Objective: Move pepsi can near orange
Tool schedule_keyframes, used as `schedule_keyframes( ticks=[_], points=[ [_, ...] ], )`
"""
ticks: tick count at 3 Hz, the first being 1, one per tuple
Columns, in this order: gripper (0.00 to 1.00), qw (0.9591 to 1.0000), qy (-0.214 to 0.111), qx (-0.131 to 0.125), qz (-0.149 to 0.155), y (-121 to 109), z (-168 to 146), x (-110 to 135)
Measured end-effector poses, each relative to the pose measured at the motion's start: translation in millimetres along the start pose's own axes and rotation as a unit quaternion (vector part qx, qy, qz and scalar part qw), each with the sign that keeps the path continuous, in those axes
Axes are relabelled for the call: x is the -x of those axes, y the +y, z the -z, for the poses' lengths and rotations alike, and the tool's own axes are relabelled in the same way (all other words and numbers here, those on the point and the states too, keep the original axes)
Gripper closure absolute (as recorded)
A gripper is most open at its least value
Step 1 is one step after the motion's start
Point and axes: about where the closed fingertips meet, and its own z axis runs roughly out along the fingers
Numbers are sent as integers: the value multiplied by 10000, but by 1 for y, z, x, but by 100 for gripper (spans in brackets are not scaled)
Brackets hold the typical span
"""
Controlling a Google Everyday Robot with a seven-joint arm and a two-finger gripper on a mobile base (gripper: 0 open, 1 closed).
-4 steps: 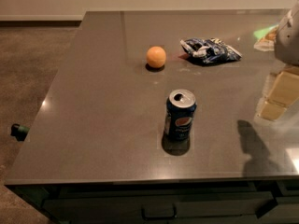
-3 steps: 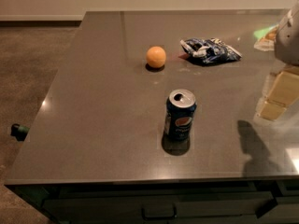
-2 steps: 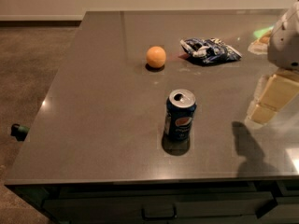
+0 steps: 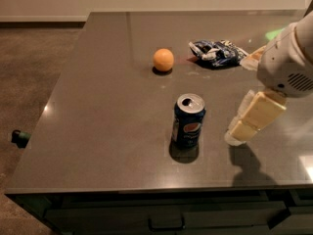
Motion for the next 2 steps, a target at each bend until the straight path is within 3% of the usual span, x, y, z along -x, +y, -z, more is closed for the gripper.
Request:
schedule_keyframes(
  ticks=[2],
  points=[
    [0,9971,-704,-62,-270,3,-40,28]
  ],
)
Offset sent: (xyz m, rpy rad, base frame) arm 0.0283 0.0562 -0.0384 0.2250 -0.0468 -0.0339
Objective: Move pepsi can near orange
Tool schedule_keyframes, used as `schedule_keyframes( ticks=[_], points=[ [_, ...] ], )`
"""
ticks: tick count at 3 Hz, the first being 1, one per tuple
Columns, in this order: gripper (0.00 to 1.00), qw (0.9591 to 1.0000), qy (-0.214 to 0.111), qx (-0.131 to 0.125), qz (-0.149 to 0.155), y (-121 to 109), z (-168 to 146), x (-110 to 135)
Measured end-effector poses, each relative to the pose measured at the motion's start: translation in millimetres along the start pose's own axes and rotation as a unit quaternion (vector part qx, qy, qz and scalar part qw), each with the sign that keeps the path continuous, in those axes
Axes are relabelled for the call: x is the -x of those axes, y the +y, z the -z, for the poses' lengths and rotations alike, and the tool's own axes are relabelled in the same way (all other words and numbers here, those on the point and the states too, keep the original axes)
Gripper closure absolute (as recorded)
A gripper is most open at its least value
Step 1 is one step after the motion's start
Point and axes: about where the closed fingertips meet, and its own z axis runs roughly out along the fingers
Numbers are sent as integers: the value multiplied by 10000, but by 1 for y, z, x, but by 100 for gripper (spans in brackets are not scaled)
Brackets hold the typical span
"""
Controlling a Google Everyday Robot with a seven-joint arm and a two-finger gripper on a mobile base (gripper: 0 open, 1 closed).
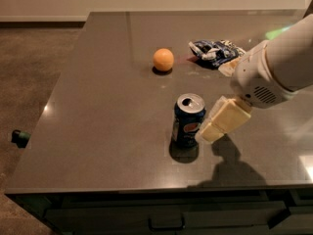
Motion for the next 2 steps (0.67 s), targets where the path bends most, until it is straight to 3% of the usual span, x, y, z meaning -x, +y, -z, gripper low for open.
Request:
schedule_keyframes(
  ticks=[2],
  points=[
    [0,9995,-229,205,-5,9,-27,8]
  ],
)
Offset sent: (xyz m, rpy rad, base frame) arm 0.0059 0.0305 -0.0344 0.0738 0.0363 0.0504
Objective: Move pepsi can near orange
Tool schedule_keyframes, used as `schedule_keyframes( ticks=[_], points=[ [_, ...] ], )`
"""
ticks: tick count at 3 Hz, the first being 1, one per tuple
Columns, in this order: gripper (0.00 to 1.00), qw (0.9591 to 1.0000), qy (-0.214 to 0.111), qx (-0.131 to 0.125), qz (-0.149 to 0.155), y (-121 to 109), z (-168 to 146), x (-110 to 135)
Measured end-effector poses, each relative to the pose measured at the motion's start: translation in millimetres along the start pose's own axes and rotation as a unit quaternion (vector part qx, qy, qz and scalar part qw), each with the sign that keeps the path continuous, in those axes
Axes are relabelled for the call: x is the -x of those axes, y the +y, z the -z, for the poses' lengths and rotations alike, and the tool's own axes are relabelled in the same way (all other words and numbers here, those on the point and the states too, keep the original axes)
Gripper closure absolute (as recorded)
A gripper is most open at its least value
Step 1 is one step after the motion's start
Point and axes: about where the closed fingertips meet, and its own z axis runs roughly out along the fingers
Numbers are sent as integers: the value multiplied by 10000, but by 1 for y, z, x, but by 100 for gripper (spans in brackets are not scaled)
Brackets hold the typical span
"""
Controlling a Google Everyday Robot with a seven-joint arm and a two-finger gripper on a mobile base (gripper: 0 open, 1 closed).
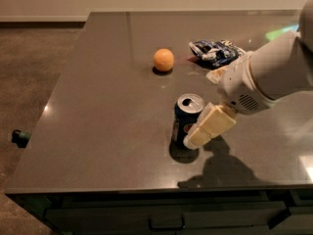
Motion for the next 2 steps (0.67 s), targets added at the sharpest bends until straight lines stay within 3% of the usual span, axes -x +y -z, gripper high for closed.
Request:
schedule_keyframes(
  ticks=[1,2],
  points=[
    [0,9999,-60,77,43,5,-10,1],
    [17,9999,-88,76,83,5,-15,1]
  ],
)
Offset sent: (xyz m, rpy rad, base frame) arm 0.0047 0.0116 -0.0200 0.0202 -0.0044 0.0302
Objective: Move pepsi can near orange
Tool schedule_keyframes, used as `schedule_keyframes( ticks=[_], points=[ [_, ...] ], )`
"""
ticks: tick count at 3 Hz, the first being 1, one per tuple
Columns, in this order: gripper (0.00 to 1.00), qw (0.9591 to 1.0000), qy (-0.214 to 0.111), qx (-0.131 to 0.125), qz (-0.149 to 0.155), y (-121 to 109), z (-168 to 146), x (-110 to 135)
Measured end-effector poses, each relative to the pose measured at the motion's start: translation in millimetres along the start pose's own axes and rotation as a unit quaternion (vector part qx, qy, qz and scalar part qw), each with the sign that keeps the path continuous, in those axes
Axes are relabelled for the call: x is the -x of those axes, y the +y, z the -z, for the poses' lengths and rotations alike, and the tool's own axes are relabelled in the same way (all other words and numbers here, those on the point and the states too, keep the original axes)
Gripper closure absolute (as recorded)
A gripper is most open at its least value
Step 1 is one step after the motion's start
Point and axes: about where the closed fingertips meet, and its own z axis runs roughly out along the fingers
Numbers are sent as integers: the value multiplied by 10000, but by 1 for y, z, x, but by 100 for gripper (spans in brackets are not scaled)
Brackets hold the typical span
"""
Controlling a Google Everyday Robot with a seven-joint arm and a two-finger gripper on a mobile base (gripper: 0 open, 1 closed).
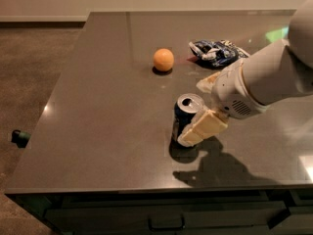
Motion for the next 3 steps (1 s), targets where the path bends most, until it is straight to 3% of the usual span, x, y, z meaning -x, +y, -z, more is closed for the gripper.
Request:
schedule_keyframes(
  ticks=[2,3],
  points=[
    [64,10000,43,-10,26,-8,5,3],
    [86,9999,13,-72,-91,-31,11,8]
  ],
)
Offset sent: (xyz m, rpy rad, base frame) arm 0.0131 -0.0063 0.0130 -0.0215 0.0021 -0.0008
